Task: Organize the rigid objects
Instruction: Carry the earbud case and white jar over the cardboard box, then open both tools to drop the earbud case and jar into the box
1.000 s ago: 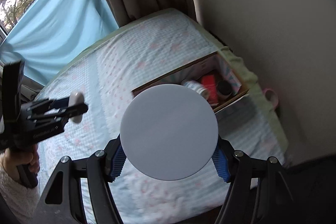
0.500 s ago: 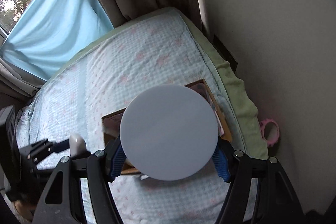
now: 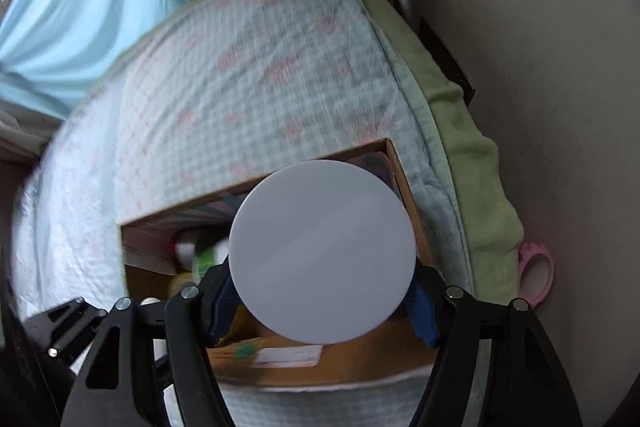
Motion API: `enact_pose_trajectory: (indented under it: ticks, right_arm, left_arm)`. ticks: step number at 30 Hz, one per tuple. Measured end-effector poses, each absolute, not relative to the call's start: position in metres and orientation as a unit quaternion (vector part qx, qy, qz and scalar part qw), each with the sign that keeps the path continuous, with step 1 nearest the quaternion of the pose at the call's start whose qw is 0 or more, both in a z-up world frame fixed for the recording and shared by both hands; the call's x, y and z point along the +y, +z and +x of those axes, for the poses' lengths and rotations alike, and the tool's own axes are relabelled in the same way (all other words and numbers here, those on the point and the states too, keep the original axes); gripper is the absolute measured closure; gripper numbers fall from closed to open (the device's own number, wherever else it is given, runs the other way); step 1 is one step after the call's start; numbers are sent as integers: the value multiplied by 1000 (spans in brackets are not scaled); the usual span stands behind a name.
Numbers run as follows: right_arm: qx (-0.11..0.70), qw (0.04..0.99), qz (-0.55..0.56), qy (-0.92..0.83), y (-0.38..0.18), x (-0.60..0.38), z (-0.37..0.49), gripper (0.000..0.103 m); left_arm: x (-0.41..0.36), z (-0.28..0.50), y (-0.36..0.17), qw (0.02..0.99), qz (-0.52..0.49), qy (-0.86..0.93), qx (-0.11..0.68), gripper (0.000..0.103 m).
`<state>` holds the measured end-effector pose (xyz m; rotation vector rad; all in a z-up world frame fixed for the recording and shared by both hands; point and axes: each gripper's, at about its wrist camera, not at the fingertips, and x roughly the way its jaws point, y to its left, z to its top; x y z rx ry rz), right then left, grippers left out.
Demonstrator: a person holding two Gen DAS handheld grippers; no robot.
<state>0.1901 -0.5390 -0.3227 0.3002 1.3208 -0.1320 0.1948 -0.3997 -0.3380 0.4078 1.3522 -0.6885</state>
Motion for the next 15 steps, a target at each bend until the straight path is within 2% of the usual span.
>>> enact_pose_trajectory:
  ticks: [8, 15]
  right_arm:
    - [632, 765, 115, -55, -357, -541, 201, 37]
    - [645, 752, 129, -39, -368, -537, 214, 37]
  left_arm:
    - [-421, 196, -387, 682, 212, -298, 633, 62]
    - [-427, 195, -401, 678, 214, -295, 638, 62]
